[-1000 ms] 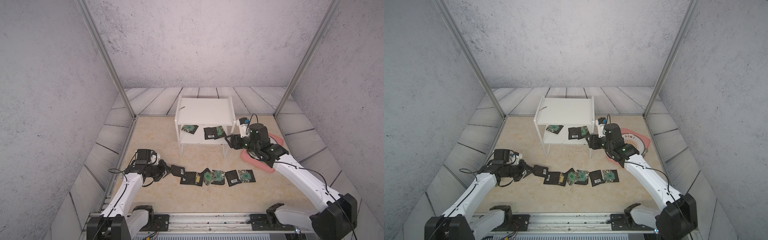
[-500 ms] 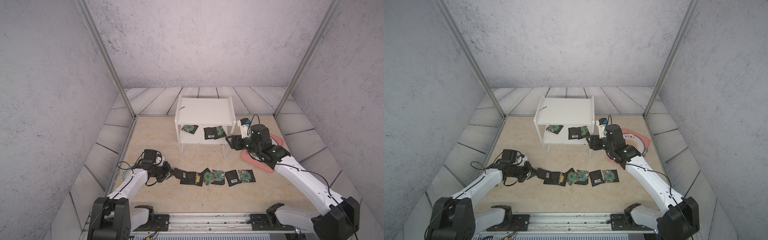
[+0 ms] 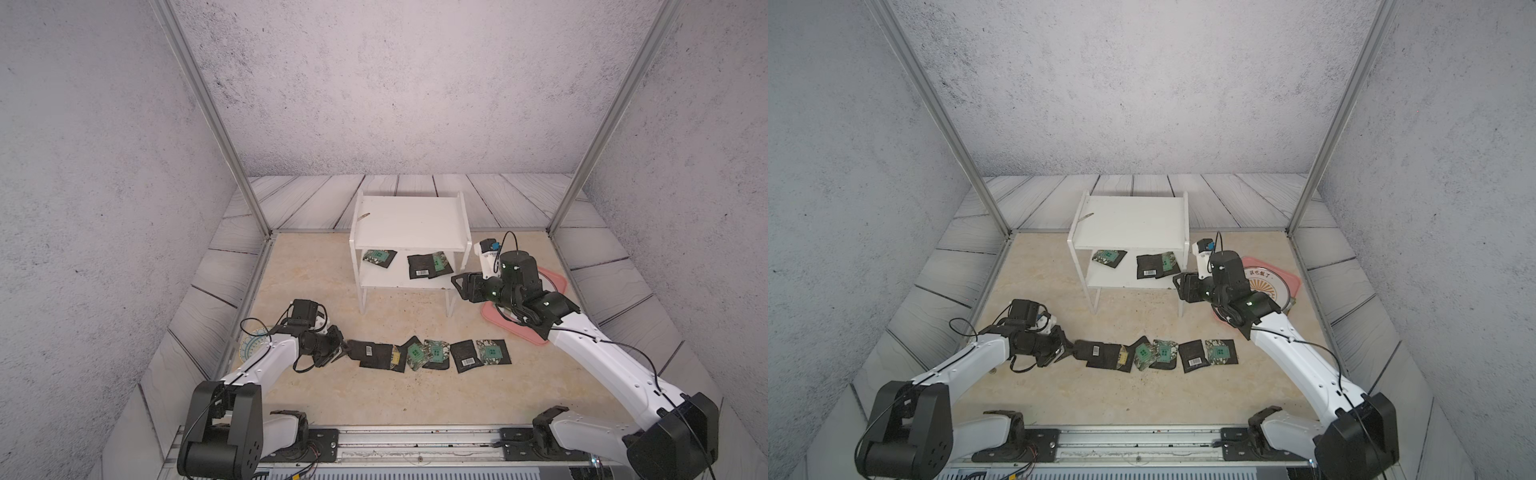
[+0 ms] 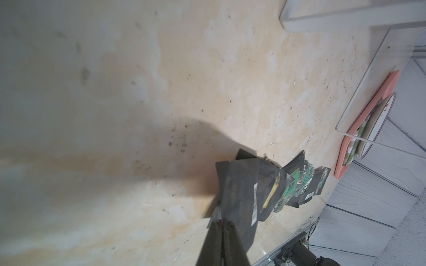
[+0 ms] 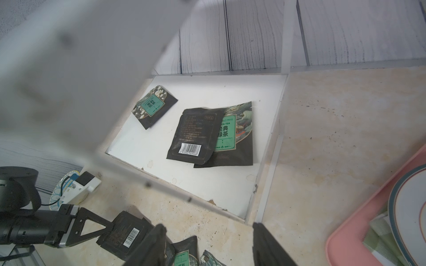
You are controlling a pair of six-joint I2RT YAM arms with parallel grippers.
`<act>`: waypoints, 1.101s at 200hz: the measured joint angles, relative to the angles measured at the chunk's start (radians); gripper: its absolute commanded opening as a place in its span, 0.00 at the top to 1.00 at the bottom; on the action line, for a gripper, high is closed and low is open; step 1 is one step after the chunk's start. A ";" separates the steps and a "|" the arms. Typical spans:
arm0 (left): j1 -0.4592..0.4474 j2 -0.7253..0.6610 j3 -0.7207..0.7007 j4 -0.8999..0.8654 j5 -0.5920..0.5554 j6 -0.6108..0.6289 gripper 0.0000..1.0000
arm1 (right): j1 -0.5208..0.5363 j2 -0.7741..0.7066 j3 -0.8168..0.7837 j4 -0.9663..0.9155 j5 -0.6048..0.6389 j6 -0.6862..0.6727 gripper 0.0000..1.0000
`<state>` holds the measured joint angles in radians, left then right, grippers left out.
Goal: Remove the tea bags from the shelf
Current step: Place the tea bag at the center of the board, then pick up the tea bag from the shelf.
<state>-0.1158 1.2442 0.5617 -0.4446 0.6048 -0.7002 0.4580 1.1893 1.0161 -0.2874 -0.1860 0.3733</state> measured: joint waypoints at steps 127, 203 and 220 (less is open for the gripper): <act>-0.001 -0.124 0.074 -0.146 -0.080 0.013 0.58 | 0.000 -0.018 -0.011 0.000 0.003 0.000 0.38; -0.001 -0.139 0.159 -0.169 -0.077 0.031 0.56 | 0.000 -0.018 -0.011 -0.005 0.003 0.000 0.38; -0.001 -0.140 0.179 -0.178 -0.076 0.035 0.56 | 0.000 -0.018 -0.011 -0.010 0.003 0.000 0.38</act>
<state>-0.1165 1.1046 0.7410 -0.6224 0.5289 -0.6647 0.4580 1.1717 1.0046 -0.2977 -0.1829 0.3733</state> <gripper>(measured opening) 0.437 0.623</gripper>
